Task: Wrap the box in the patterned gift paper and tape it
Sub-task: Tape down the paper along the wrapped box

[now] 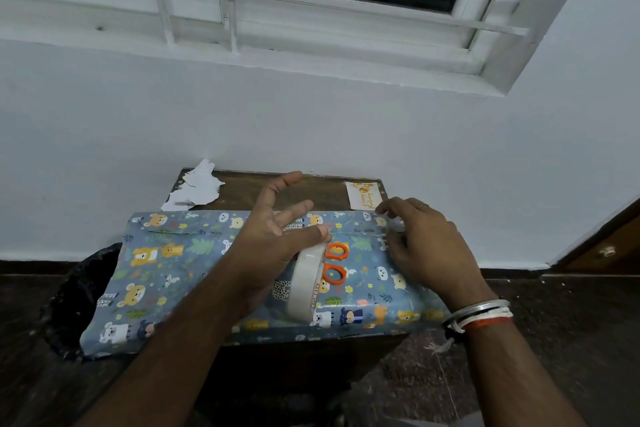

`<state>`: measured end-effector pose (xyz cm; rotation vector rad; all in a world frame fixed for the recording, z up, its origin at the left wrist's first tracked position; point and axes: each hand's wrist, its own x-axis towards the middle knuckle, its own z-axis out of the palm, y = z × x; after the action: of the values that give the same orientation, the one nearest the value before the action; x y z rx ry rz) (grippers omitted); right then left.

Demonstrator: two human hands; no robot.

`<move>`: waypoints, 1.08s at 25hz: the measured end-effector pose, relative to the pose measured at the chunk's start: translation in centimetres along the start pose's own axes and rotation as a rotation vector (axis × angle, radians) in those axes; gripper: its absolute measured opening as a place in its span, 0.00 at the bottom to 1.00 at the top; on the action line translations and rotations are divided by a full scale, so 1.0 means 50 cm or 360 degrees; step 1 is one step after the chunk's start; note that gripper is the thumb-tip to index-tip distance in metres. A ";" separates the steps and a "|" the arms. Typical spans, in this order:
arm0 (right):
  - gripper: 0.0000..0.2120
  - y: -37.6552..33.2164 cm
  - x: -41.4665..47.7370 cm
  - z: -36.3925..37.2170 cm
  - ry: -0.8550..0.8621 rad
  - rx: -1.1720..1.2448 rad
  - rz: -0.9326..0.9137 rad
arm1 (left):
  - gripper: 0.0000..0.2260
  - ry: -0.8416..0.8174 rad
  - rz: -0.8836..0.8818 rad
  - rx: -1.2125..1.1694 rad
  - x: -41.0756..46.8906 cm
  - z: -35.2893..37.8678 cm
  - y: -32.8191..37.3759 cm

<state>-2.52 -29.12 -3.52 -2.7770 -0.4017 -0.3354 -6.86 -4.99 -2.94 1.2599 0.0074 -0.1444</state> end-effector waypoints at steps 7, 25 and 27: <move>0.24 0.017 -0.013 -0.001 -0.0084 0.0193 0.0089 | 0.39 -0.0051 -0.0013 -0.0010 0.001 0.001 0.000; 0.09 -0.139 -0.004 -0.023 -0.0285 0.1346 -0.0044 | 0.34 -0.0064 0.0221 -0.0029 -0.004 -0.002 -0.003; 0.10 -0.147 -0.005 -0.025 -0.0320 0.1361 -0.0051 | 0.33 -0.0064 0.0281 0.0039 -0.009 -0.003 0.002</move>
<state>-5.24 -22.92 -0.45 -1.9644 -0.4918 0.1053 -7.30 -4.78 -2.84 1.2755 -0.1404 -0.0172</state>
